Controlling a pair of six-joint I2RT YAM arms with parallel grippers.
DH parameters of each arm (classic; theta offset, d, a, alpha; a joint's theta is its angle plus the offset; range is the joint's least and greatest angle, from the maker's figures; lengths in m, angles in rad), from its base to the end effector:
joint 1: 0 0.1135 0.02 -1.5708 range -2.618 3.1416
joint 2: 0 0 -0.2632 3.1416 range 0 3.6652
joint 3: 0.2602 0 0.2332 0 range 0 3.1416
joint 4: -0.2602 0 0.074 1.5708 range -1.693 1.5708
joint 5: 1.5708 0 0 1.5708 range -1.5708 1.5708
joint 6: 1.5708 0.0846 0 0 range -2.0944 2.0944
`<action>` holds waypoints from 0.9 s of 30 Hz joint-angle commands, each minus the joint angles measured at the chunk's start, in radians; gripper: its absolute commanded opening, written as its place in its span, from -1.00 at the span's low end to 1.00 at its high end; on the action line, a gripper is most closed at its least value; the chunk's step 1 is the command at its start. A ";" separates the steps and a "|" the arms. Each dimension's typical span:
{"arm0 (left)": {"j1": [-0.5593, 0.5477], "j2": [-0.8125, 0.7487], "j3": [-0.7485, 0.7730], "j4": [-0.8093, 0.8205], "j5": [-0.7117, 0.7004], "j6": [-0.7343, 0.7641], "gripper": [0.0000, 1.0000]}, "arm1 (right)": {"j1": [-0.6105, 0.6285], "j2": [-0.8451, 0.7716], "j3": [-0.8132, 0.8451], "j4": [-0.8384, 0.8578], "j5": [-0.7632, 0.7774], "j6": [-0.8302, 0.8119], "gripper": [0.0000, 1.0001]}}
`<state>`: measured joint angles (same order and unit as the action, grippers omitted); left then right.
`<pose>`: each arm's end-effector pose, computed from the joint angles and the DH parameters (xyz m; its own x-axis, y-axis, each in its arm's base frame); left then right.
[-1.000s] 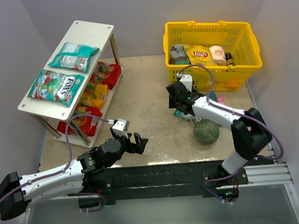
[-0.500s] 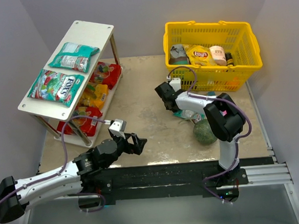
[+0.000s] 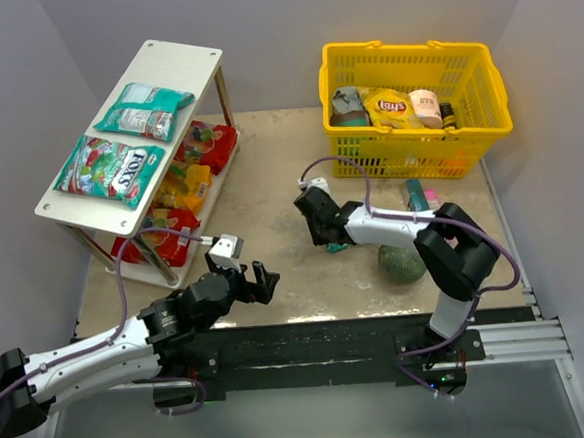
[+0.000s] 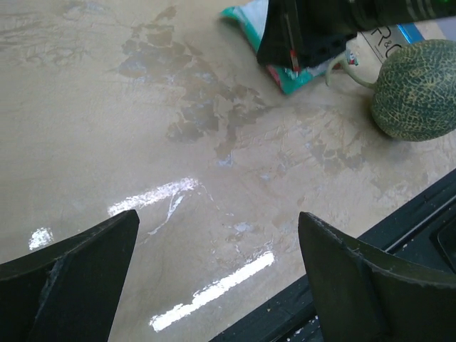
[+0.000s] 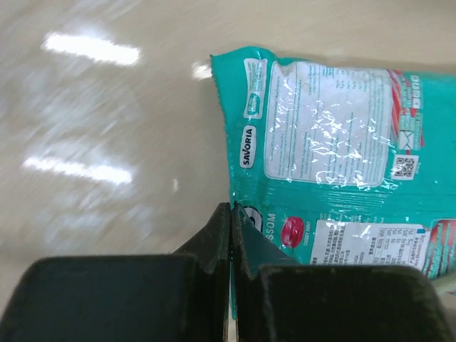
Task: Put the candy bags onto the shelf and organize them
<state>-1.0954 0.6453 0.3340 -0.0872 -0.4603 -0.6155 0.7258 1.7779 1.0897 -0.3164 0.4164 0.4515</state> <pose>0.1161 -0.1434 0.2018 -0.4967 -0.1652 -0.8520 0.3949 0.8312 -0.3914 0.2976 0.2183 0.1465 -0.7620 -0.1427 -0.6316 -0.1247 0.9895 -0.0731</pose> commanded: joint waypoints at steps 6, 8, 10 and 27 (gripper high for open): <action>-0.004 0.001 0.105 -0.086 -0.121 -0.050 0.99 | 0.222 -0.146 -0.175 0.108 -0.367 -0.001 -0.94; -0.004 -0.001 0.106 -0.091 -0.129 -0.055 0.99 | 0.236 -0.187 -0.204 0.083 -0.328 0.029 -0.42; -0.004 0.001 0.102 -0.088 -0.132 -0.056 0.99 | 0.236 -0.266 -0.241 0.053 -0.262 0.074 0.04; -0.004 0.260 0.157 0.130 -0.040 -0.027 0.99 | 0.006 -0.453 -0.367 -0.032 0.018 0.340 -0.36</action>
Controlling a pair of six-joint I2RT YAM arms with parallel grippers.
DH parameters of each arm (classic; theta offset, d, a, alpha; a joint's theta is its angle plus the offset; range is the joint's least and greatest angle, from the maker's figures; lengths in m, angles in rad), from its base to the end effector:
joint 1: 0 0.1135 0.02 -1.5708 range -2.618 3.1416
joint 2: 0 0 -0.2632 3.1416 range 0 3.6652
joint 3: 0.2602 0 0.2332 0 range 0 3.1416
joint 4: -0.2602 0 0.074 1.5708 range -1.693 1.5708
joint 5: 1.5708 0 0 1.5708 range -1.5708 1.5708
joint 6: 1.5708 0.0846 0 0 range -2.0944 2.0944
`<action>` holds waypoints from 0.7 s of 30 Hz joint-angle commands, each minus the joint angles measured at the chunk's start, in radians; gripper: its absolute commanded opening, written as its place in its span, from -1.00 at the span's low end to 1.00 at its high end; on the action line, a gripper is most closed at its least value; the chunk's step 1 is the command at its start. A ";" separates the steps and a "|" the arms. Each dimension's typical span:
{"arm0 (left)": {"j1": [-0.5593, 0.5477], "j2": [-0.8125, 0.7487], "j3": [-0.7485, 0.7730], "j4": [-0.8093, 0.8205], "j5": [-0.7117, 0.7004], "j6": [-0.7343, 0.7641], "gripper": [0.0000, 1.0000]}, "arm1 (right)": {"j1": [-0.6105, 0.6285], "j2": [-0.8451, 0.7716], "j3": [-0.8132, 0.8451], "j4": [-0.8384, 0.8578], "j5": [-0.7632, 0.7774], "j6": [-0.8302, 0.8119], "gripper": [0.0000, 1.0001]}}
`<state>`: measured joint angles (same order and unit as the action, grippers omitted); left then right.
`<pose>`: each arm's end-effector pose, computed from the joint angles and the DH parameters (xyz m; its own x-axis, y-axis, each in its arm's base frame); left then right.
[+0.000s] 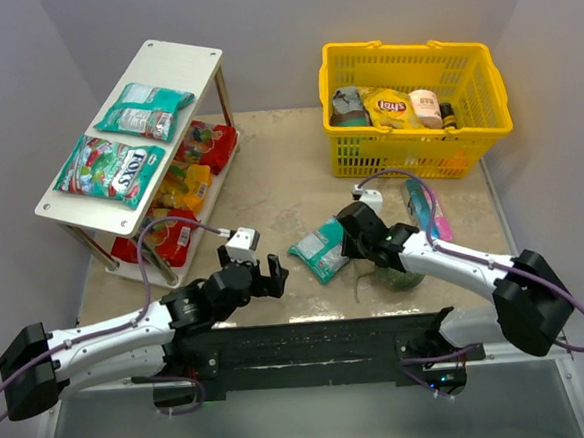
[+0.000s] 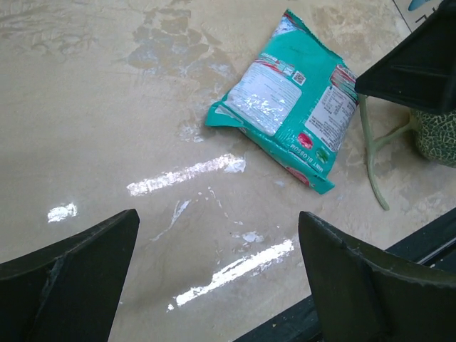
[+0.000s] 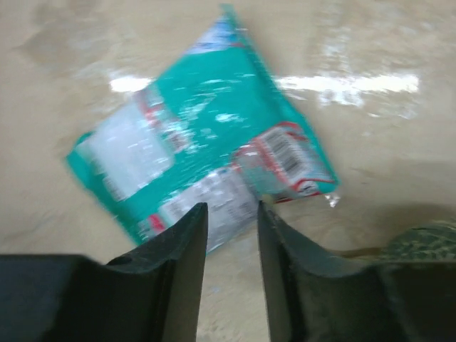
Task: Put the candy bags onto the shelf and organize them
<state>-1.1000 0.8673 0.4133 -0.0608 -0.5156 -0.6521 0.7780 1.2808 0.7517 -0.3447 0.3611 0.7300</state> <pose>0.1311 -0.1656 0.1966 -0.5299 -0.1228 -0.8391 0.3260 0.8839 -0.3352 0.2118 0.1667 0.1863 -0.7371 0.1495 -0.6590 -0.0046 0.9741 0.2262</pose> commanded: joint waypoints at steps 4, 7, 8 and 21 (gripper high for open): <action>0.000 0.082 0.104 0.111 0.023 0.012 0.99 | -0.077 0.109 -0.017 0.010 0.111 0.072 -0.65; 0.000 0.136 0.124 0.136 0.028 0.022 0.99 | -0.091 0.172 -0.011 0.052 0.096 0.063 -0.72; 0.000 0.154 0.127 0.156 0.026 0.031 0.99 | -0.094 0.186 -0.006 0.073 0.095 0.051 -0.73; 0.002 0.390 0.203 0.233 -0.034 0.078 0.99 | -0.146 0.364 0.216 0.190 0.107 -0.184 -0.66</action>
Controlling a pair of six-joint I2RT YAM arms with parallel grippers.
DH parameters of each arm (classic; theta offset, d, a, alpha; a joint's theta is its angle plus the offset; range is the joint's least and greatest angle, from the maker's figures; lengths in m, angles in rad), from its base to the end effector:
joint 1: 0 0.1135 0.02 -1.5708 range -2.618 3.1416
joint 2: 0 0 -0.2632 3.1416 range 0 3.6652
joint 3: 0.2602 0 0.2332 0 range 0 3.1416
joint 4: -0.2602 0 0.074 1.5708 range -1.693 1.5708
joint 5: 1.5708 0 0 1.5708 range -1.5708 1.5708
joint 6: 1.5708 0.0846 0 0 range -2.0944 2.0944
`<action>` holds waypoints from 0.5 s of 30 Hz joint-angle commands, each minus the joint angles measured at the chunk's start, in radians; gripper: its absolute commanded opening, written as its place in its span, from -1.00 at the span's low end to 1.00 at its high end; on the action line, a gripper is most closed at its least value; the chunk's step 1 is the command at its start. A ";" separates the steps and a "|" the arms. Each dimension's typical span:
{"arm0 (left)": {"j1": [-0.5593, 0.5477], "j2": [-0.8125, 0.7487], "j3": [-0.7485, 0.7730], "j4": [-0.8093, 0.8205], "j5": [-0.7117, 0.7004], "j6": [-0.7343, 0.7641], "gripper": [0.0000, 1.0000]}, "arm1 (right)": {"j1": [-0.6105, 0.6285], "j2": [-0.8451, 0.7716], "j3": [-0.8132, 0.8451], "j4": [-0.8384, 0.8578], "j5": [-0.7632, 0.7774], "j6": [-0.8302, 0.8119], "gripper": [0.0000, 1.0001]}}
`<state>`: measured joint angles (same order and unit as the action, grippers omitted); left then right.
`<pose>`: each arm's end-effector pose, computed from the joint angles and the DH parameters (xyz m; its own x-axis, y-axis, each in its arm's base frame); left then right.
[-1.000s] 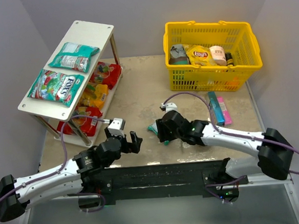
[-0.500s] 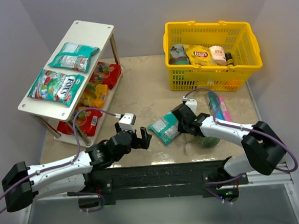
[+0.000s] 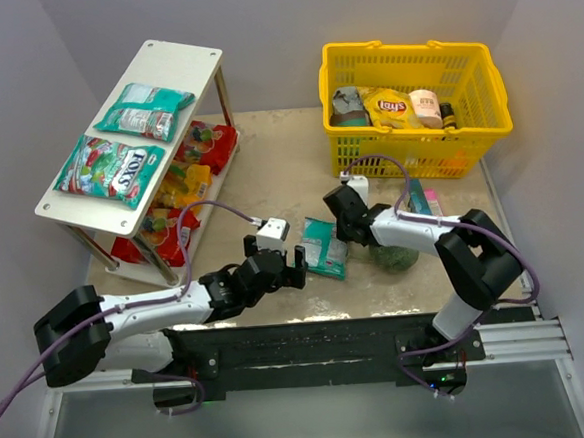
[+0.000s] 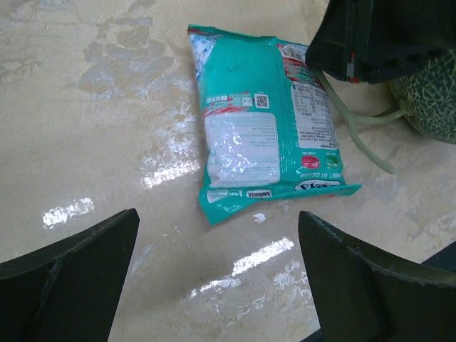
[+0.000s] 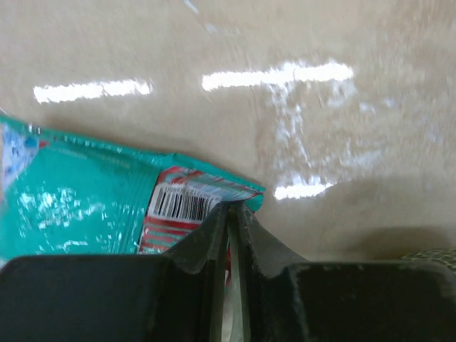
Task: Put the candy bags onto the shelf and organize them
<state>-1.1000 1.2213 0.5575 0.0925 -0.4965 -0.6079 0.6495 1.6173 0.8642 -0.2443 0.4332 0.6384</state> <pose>0.1580 -0.2216 0.1890 -0.5451 -0.0362 -0.8376 0.3539 0.8957 -0.2690 0.2759 0.1649 0.1394 -0.7563 0.1048 -0.6458 0.1035 0.9938 0.0401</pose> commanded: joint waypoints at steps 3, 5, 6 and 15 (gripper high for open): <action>0.002 0.063 0.074 0.075 -0.050 0.037 0.99 | -0.022 0.010 0.128 0.098 0.006 -0.111 -0.36; 0.002 0.066 0.073 0.075 -0.048 0.037 0.99 | -0.022 -0.016 0.122 0.138 -0.025 -0.118 -0.06; 0.002 0.067 0.073 0.073 -0.050 0.039 0.99 | -0.021 -0.032 0.119 0.148 -0.046 -0.121 0.02; 0.002 0.035 0.058 0.030 -0.062 0.037 0.99 | -0.021 -0.063 0.116 0.022 -0.102 -0.050 0.07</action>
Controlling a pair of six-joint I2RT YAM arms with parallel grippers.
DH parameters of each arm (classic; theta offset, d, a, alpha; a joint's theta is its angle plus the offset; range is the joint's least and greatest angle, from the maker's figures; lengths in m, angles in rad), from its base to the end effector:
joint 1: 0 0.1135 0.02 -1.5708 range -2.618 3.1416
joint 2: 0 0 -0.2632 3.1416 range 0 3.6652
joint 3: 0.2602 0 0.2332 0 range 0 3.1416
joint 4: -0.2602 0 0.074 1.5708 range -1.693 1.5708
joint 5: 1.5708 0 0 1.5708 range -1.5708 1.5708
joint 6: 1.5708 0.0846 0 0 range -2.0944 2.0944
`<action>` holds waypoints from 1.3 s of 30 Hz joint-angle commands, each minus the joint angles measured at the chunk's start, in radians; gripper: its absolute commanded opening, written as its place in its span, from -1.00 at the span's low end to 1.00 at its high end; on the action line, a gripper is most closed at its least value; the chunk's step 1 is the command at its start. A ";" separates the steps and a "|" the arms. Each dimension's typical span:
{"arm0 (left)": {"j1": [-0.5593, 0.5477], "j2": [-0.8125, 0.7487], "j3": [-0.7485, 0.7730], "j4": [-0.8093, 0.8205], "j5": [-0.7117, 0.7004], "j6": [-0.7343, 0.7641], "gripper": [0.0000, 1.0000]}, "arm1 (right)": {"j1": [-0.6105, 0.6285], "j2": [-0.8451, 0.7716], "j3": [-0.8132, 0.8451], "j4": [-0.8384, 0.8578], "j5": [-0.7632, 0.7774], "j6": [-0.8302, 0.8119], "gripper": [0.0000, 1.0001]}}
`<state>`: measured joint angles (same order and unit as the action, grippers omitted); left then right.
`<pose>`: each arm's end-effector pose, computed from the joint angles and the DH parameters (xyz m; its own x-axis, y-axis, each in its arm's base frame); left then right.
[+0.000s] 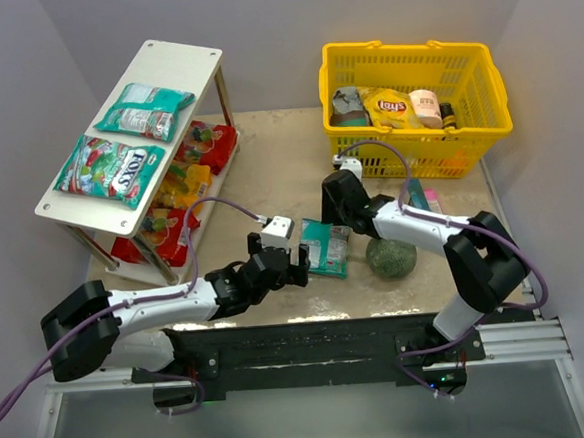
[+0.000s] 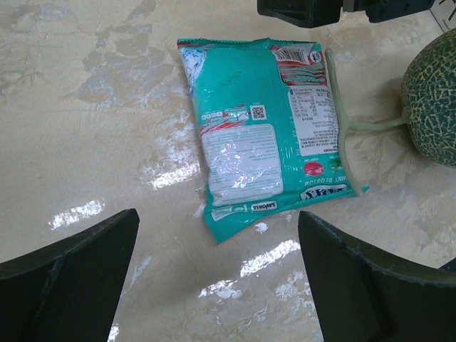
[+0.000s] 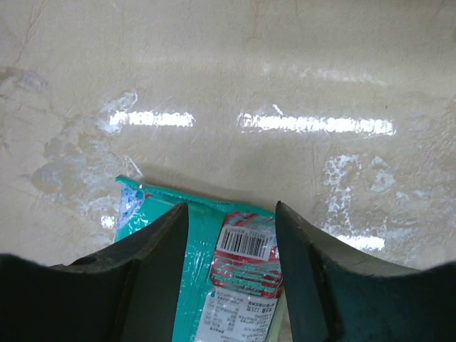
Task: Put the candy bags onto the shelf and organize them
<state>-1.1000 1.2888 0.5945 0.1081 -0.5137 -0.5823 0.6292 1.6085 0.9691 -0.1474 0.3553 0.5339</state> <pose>0.1647 -0.2319 0.1865 -0.5343 -0.0061 -0.8453 0.3552 0.9058 -0.2311 0.3042 0.1850 0.1816 -0.6725 0.1006 -0.7332 -0.0126 0.9890 0.1473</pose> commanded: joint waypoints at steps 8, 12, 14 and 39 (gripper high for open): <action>0.002 -0.101 -0.004 -0.030 -0.037 0.002 0.99 | 0.000 -0.391 -0.153 -0.165 -0.247 0.075 0.09; 0.002 -0.144 -0.007 -0.047 -0.045 0.007 0.99 | 0.000 -0.501 -0.211 -0.263 -0.340 0.118 0.11; 0.002 -0.158 -0.009 -0.048 -0.051 0.013 0.99 | 0.001 -0.530 -0.245 -0.345 -0.345 0.178 0.15; 0.077 0.375 0.307 0.127 -0.006 0.168 0.99 | -0.003 -0.622 -0.408 -0.457 0.165 0.561 0.14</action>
<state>-1.0348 1.6104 0.8516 0.2001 -0.5232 -0.4538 0.6285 0.9199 0.5507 -0.7235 0.3614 1.0584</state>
